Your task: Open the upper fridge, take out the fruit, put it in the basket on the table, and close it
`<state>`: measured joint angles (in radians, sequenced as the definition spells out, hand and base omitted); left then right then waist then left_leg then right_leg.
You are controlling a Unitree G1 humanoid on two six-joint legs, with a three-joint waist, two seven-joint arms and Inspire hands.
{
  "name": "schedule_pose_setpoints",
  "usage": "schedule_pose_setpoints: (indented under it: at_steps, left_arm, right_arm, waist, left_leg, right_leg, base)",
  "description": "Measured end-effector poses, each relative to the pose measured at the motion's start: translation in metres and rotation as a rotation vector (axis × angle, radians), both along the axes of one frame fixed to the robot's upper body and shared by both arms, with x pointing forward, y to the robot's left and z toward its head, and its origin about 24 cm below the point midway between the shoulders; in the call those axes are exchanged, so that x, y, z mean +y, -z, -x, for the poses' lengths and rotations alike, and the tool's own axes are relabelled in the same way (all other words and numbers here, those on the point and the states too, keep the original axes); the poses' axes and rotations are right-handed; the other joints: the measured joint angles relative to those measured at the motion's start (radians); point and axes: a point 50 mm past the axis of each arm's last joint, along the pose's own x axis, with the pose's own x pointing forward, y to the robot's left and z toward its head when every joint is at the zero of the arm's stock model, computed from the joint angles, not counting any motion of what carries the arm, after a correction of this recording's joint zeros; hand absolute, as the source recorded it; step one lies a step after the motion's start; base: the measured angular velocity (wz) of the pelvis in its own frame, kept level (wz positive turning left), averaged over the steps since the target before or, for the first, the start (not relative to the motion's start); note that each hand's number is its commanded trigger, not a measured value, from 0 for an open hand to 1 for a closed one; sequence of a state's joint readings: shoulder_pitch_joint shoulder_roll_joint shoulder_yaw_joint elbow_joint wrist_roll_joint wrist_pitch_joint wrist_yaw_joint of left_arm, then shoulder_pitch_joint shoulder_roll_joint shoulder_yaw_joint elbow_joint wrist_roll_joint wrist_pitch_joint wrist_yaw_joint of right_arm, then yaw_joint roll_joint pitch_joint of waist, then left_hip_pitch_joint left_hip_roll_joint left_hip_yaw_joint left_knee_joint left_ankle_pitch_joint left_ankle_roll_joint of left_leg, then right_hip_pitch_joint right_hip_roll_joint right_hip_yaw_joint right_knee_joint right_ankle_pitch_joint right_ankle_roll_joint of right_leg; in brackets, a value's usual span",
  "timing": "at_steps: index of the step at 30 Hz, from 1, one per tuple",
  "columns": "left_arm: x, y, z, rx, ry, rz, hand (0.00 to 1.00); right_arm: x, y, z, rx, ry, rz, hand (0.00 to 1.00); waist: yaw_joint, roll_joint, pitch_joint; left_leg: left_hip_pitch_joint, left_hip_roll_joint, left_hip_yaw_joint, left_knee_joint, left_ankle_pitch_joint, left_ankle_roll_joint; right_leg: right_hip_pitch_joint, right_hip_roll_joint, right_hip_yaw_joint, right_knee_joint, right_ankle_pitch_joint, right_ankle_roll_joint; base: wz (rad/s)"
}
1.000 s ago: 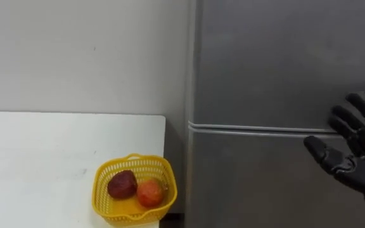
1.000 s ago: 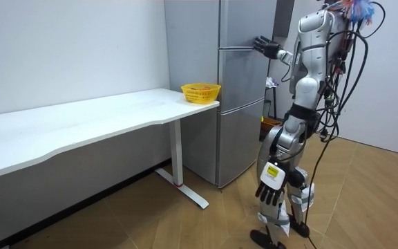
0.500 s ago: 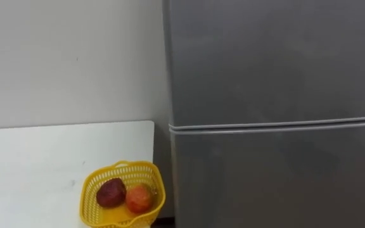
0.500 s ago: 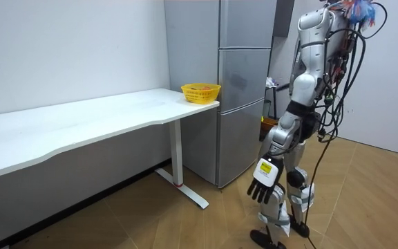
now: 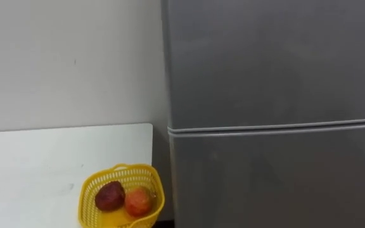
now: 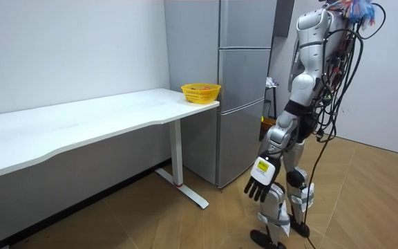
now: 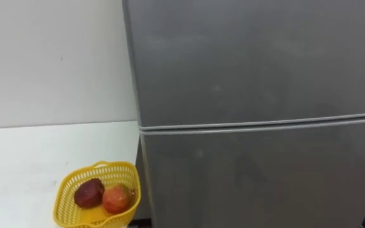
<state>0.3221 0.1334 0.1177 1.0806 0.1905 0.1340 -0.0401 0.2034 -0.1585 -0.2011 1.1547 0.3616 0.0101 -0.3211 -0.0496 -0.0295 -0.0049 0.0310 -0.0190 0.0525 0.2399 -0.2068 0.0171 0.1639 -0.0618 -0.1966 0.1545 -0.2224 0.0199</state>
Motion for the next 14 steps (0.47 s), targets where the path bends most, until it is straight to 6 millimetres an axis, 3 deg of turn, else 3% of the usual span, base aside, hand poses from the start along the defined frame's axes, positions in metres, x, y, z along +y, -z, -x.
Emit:
schedule_pose_setpoints:
  at_steps: [4,5,8,14]
  left_arm:
    - [0.001,0.0,-0.002,0.016,-0.007,-0.003,0.0]
    - [0.001,0.001,-0.005,0.017,-0.007,-0.002,0.0]
    - [0.0,0.001,-0.007,0.018,0.001,0.0,0.0]
    - [-0.001,0.001,-0.011,0.026,0.074,-0.009,0.0]
  right_arm:
    - [0.013,0.007,0.025,0.138,-0.082,-0.12,0.0]
    - [0.017,0.008,0.028,0.149,-0.083,-0.153,0.0]
    - [0.024,0.011,0.017,0.116,-0.103,-0.211,0.0]
    - [0.025,0.011,-0.011,0.111,-0.331,-0.204,0.0]
  waist:
    - [0.027,-0.003,0.0005]
    - [0.027,0.002,0.0039]
    - [0.028,-0.001,0.0064]
    - [0.035,-0.003,0.0095]
  left_leg:
    - [0.0,-0.001,0.003,0.001,0.0,0.0]
    - [0.0,-0.002,0.002,0.001,0.0,0.0]
    - [-0.002,-0.002,0.003,0.001,0.0,0.0]
    - [0.004,-0.004,0.001,-0.001,-0.002,0.001]
  right_leg:
    - [-0.005,-0.002,-0.001,-0.002,0.0,0.0]
    - [-0.005,-0.002,-0.001,-0.003,0.0,0.001]
    - [-0.003,-0.003,0.0,-0.002,-0.001,0.001]
    - [-0.004,-0.003,0.002,-0.003,-0.003,0.002]
  base:
    - [0.0]
    - [0.0]
    - [0.0]
    - [-0.01]
